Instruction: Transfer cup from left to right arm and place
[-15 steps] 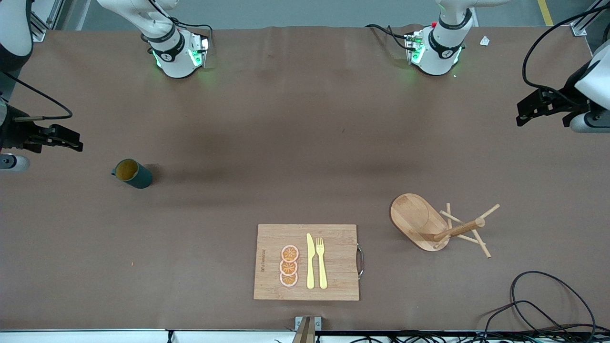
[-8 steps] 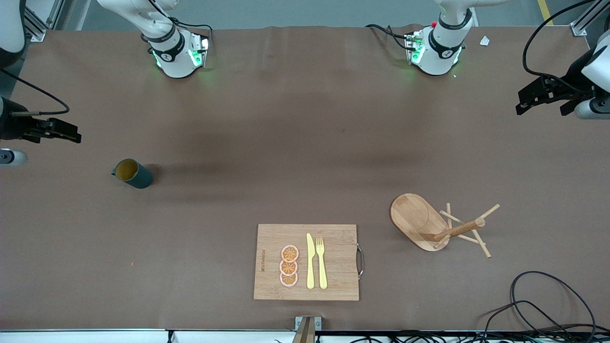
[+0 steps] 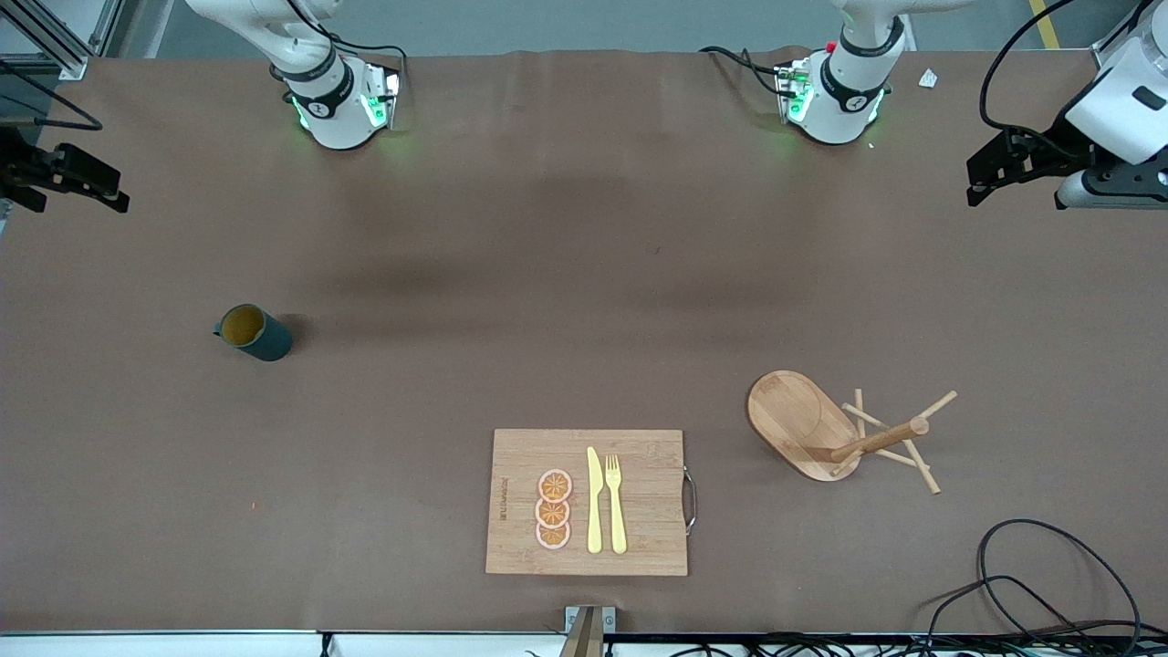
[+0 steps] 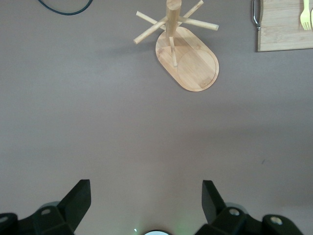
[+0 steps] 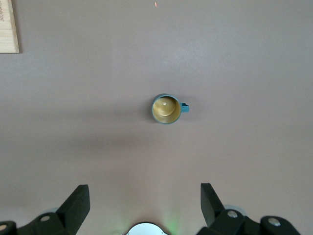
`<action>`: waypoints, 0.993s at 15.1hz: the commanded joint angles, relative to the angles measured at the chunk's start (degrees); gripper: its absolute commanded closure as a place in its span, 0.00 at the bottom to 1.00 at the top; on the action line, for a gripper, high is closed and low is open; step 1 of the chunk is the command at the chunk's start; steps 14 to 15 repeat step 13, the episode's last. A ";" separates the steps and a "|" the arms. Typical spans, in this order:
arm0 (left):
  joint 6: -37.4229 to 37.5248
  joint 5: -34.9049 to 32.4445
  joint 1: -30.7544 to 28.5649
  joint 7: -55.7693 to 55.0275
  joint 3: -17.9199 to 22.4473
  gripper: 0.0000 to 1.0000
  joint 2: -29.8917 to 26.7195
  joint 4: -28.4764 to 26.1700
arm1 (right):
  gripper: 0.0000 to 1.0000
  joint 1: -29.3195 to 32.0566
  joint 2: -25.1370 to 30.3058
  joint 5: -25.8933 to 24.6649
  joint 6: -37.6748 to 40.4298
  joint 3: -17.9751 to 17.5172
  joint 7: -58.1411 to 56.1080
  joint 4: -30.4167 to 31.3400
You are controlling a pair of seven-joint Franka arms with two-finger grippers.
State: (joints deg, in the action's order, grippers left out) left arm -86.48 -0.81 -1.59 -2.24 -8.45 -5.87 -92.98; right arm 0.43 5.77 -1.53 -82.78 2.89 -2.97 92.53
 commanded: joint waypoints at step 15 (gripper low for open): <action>2.10 -0.16 -0.70 1.27 0.19 0.00 0.07 1.40 | 0.00 2.21 -1.29 1.18 -0.02 -0.17 -0.72 -3.50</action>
